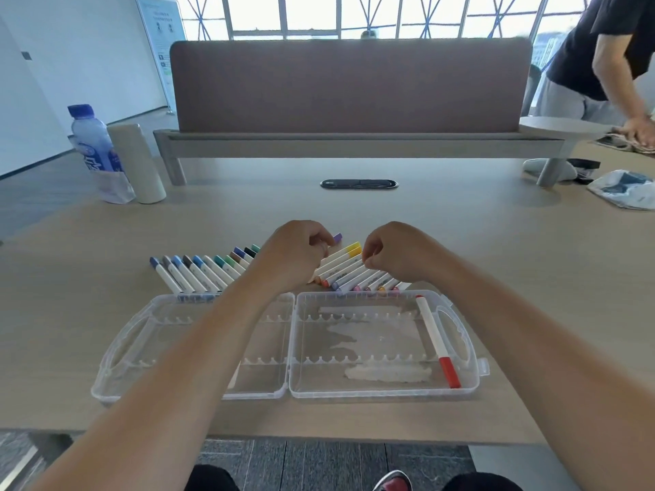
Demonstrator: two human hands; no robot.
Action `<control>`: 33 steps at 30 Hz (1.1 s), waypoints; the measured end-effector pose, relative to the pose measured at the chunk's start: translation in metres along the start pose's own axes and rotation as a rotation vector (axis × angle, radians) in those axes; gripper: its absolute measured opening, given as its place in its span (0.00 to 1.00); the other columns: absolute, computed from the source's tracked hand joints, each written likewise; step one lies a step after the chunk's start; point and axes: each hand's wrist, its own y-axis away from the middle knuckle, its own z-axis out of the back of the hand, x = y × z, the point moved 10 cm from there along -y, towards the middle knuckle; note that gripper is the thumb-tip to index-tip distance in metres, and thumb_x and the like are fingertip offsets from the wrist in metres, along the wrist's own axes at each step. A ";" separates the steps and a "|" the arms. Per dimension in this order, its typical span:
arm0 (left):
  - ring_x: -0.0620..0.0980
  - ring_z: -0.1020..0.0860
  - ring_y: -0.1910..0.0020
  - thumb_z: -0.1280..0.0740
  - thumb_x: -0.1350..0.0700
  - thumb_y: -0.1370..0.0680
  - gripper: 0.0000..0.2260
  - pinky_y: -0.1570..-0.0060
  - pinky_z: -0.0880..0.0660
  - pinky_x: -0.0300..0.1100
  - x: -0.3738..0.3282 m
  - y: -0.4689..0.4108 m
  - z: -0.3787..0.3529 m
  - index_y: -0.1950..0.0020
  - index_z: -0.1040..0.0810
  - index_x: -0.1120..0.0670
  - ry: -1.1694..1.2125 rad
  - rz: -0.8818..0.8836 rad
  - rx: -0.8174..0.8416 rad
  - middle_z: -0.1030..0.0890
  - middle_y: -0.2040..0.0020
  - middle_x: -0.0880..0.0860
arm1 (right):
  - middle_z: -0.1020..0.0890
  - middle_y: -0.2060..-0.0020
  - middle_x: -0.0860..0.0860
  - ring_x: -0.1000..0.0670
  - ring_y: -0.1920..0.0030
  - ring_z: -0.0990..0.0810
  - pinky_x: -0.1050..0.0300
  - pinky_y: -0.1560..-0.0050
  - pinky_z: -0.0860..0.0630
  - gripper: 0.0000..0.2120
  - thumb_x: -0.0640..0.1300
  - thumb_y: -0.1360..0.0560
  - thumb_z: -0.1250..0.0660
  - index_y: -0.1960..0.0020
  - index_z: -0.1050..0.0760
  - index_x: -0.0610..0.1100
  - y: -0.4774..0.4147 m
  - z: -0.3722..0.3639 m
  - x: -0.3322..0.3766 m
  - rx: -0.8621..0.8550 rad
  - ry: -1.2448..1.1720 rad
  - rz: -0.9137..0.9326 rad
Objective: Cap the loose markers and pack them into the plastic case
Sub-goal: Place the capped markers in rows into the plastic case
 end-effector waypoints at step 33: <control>0.45 0.23 0.52 0.39 0.56 0.18 0.08 0.55 0.27 0.35 -0.006 0.015 -0.003 0.43 0.21 0.50 0.060 -0.009 -0.045 0.20 0.48 0.47 | 0.20 0.55 0.50 0.50 0.59 0.23 0.58 0.61 0.29 0.05 0.47 0.21 0.33 0.51 0.23 0.45 0.015 0.041 0.037 -0.111 0.418 0.165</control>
